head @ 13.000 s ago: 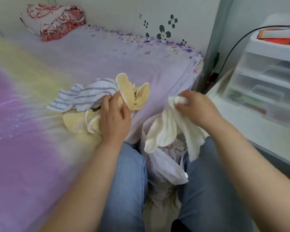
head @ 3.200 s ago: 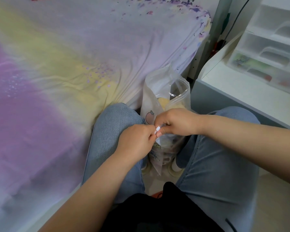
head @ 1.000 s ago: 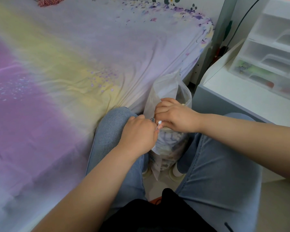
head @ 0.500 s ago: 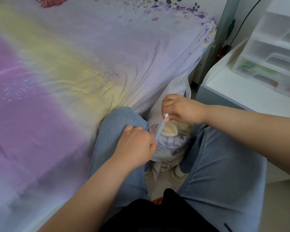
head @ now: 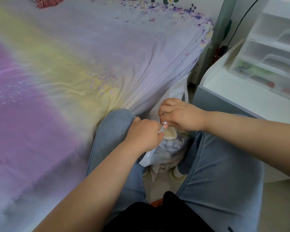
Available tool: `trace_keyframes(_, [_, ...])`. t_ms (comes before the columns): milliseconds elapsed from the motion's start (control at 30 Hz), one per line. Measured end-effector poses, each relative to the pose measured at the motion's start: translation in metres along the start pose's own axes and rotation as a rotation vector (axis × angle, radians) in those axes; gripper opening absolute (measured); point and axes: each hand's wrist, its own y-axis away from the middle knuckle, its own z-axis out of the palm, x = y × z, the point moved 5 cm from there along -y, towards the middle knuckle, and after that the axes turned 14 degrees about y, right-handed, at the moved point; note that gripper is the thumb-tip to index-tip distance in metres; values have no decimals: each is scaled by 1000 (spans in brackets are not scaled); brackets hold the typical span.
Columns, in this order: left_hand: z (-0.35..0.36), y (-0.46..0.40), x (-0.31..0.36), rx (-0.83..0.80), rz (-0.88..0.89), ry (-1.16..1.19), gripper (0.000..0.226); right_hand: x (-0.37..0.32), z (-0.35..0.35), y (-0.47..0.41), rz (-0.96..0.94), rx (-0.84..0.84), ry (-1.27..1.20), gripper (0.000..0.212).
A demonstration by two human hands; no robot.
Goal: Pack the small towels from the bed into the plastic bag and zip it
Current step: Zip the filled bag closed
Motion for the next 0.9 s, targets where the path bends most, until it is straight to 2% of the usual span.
trace_keyframes(167, [0, 16, 0, 33, -17, -16, 34, 2, -3, -5, -60, -41, -19, 17])
trace_keyframes(333, [6, 28, 4, 60, -25, -47, 26, 26, -3, 3, 34, -80, -27, 11])
trace_keyframes(467, [9, 27, 3, 27, -18, -153, 34, 37, -2, 8, 83, -101, -16, 11])
trace_keyframes(567, [5, 16, 7, 9, -57, -136, 43, 38, -5, 5, 91, -110, 12, 24])
trace_keyframes(667, [-4, -14, 4, 74, -130, -23, 53, 32, -5, 3, 63, -96, 14, 34])
trace_keyframes(800, [2, -39, 5, 34, -118, 13, 41, 34, 0, 6, 93, -106, 6, 24])
trace_keyframes(900, [3, -35, 9, 94, -64, -29, 36, 40, 3, 9, 123, -112, -27, 34])
